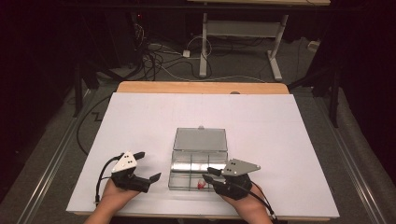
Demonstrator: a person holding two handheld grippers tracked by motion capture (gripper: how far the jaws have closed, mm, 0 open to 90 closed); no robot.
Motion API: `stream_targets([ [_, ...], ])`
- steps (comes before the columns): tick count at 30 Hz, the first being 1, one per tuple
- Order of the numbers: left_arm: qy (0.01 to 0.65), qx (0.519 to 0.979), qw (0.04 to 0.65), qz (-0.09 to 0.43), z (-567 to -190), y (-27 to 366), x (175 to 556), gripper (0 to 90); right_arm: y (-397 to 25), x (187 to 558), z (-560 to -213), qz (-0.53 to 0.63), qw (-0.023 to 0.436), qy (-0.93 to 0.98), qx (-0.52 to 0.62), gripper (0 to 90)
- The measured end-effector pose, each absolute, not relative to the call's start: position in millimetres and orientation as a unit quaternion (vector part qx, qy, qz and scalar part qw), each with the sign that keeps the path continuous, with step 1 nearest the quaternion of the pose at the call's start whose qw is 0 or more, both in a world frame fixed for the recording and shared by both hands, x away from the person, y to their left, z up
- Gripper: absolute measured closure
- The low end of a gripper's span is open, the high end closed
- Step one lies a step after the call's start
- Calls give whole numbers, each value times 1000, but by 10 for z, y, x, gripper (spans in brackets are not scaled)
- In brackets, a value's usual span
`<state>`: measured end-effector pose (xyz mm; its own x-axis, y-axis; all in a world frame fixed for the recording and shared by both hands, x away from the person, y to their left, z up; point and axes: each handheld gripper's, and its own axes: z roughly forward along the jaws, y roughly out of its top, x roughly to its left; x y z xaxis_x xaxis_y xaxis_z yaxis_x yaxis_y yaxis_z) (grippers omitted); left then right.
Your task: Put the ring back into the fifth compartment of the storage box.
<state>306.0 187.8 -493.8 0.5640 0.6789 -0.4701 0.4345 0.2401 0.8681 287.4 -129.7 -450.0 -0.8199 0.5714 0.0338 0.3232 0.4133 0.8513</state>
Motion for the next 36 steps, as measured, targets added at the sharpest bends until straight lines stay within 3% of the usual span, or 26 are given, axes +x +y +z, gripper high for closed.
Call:
stream_targets([
  [10,458,615,636,86,-4940,1871,3076,0,-1604,2891,-4488,492,136,803,308,457],
  [17,461,618,632,79,-4939,1872,3091,0,-1728,2915,-4543,490,144,793,332,199],
  [24,461,618,632,77,-4938,1873,3092,0,-1799,2928,-4584,482,157,787,352,45],
  [27,460,619,632,77,-4938,1874,3090,0,-1837,2926,-4597,480,166,782,361,5],
  [36,461,616,634,75,-4936,1878,3093,0,-1978,2946,-4631,482,180,769,379,4],
])
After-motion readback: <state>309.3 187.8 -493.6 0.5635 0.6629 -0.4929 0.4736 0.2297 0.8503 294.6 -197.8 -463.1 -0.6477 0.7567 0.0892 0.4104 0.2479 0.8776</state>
